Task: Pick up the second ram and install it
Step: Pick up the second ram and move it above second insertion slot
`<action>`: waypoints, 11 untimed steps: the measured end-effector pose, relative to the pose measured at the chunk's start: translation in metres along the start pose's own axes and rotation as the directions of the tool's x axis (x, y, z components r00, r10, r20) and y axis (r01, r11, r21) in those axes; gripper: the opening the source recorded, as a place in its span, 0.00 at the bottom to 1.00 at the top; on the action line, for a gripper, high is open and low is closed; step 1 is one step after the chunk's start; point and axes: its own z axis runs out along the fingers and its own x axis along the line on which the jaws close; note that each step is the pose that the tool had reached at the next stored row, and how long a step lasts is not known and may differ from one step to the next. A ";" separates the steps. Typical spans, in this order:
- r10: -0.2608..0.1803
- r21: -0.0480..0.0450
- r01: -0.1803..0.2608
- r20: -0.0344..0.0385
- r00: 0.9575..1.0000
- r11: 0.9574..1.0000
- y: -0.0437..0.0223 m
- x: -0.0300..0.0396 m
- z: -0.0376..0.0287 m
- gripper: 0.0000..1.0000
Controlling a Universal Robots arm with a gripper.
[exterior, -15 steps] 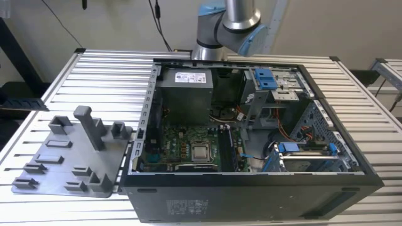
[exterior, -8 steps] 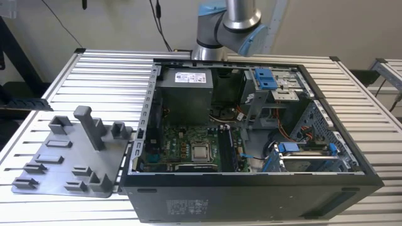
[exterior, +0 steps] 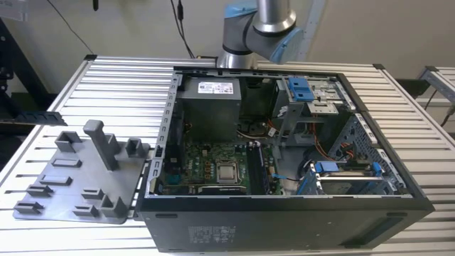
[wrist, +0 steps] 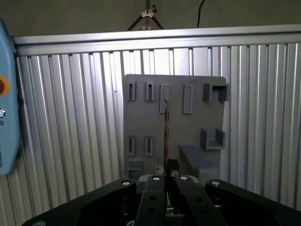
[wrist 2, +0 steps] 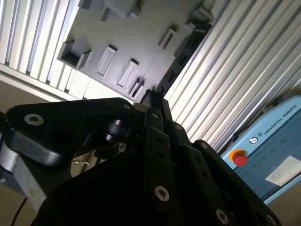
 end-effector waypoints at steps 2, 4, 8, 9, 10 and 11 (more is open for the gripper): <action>0.000 0.000 0.000 0.000 1.000 1.000 -0.0026 -0.0002 0.0001 0.14; 0.000 0.000 0.000 0.000 1.000 1.000 -0.0058 -0.0004 0.0003 0.14; 0.000 -0.001 0.000 0.000 1.000 1.000 -0.0140 -0.0010 0.0007 0.14; 0.000 -0.001 0.000 0.000 1.000 1.000 -0.0162 -0.0012 0.0008 0.14; 0.000 -0.001 0.000 0.000 1.000 1.000 -0.0186 -0.0013 0.0009 0.14; 0.000 -0.001 0.000 0.000 1.000 1.000 -0.0209 -0.0015 0.0010 0.14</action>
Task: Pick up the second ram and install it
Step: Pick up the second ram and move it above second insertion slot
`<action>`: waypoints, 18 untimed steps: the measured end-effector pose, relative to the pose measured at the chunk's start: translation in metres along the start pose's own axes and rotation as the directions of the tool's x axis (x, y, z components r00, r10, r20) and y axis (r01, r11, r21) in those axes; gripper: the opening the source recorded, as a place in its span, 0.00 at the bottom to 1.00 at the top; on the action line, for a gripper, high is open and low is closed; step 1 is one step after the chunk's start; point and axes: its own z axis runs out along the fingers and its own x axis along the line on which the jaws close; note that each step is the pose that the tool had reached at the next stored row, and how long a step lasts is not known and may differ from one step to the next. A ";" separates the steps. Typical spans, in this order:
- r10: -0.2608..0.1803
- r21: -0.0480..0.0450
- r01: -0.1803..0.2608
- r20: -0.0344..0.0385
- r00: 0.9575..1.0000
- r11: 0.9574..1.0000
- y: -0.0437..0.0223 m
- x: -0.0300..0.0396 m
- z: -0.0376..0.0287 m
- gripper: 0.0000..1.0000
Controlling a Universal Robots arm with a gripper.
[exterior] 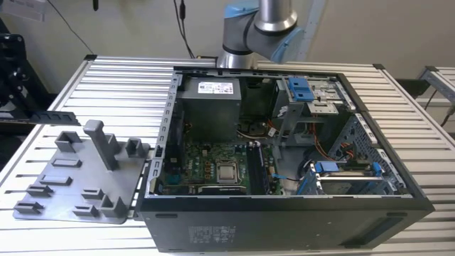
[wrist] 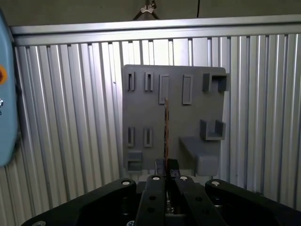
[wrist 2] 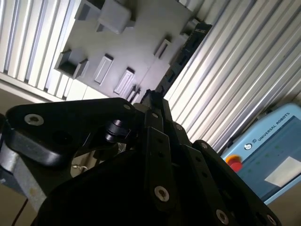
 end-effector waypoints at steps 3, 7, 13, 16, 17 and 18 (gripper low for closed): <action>0.000 -0.001 0.000 0.000 1.000 1.000 -0.0071 -0.0005 0.0004 0.14; 0.000 -0.002 0.000 0.000 1.000 1.000 -0.0168 -0.0012 0.0008 0.14; 0.000 -0.003 0.000 0.000 1.000 1.000 -0.0321 -0.0023 0.0016 0.14; 0.000 -0.004 0.000 0.000 1.000 1.000 -0.0404 -0.0029 0.0019 0.14; 0.000 -0.004 0.000 0.000 1.000 1.000 -0.0432 -0.0031 0.0021 0.14; 0.000 -0.004 0.000 0.000 1.000 1.000 -0.0459 -0.0033 0.0022 0.14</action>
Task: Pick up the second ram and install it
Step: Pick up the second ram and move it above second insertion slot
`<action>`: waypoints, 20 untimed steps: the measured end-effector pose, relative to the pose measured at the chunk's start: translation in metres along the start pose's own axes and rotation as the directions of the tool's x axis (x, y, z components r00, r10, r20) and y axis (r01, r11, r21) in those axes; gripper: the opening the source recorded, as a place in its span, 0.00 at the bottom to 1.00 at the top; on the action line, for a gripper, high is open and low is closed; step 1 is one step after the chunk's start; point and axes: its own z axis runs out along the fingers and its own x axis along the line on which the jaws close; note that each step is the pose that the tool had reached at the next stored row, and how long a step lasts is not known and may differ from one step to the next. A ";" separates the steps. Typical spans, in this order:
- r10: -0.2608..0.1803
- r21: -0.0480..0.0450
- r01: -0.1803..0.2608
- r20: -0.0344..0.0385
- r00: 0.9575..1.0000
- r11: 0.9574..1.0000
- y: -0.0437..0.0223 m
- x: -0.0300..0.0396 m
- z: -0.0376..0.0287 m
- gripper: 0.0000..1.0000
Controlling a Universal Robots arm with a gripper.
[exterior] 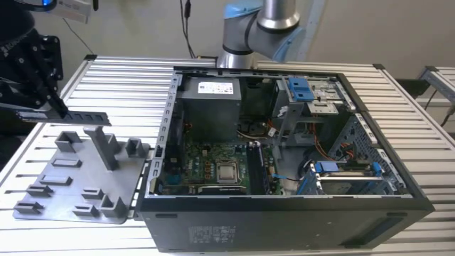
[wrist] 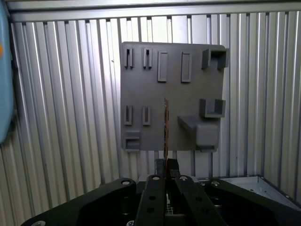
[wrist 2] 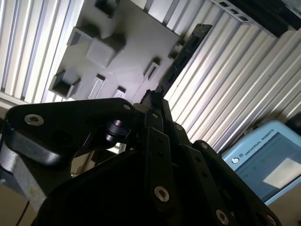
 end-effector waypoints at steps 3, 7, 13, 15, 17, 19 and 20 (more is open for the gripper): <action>0.000 -0.001 0.000 0.000 1.000 1.000 -0.0084 -0.0006 0.0004 0.14; 0.000 -0.002 0.000 0.000 1.000 1.000 -0.0196 -0.0014 0.0009 0.14; 0.000 -0.004 0.000 0.000 1.000 1.000 -0.0370 -0.0027 0.0016 0.14; 0.000 -0.004 0.000 0.000 1.000 1.000 -0.0430 -0.0031 0.0019 0.14; 0.000 -0.005 0.000 0.000 1.000 1.000 -0.0487 -0.0035 0.0021 0.14; 0.000 -0.006 0.000 0.000 1.000 1.000 -0.0543 -0.0039 0.0024 0.14; 0.000 -0.006 0.000 0.000 1.000 1.000 -0.0572 -0.0041 0.0025 0.14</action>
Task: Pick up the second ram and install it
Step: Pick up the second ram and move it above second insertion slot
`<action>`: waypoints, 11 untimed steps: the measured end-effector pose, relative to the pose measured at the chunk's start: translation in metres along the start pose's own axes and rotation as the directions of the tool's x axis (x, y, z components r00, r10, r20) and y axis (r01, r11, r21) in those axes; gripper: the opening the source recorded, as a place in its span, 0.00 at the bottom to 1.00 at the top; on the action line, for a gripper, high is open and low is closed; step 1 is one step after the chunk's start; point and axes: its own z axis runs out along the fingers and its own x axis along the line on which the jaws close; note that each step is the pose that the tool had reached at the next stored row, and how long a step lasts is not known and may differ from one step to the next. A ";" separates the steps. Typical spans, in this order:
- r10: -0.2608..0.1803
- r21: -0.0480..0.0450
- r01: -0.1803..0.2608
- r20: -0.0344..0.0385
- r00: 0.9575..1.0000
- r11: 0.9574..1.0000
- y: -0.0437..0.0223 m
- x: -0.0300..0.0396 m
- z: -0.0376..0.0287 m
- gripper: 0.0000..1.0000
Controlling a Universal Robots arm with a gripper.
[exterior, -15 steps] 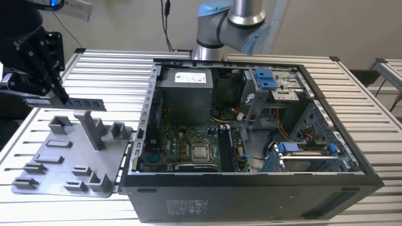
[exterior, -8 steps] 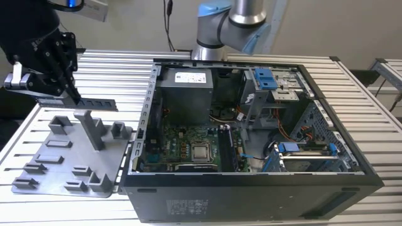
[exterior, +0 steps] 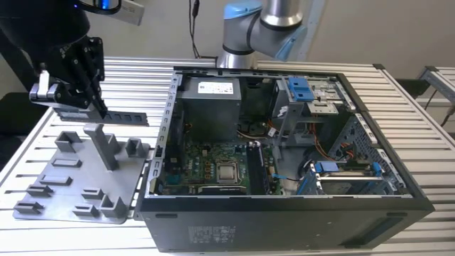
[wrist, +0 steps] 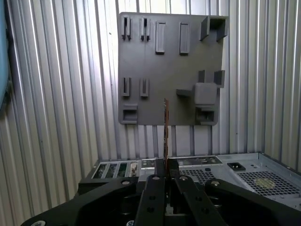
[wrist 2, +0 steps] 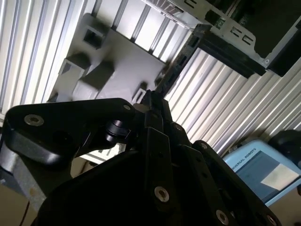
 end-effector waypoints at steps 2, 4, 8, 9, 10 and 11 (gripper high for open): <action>0.000 -0.001 0.000 0.000 1.000 1.000 -0.0056 -0.0004 0.0002 0.14; 0.000 -0.001 0.000 0.000 1.000 1.000 -0.0113 -0.0008 0.0004 0.14; 0.000 -0.002 0.000 0.000 1.000 1.000 -0.0224 -0.0016 0.0009 0.14; 0.000 -0.002 0.000 0.000 1.000 1.000 -0.0249 -0.0018 0.0009 0.14; 0.000 -0.002 0.000 0.000 1.000 1.000 -0.0275 -0.0020 0.0010 0.14; 0.000 -0.003 0.000 0.000 1.000 1.000 -0.0300 -0.0022 0.0011 0.14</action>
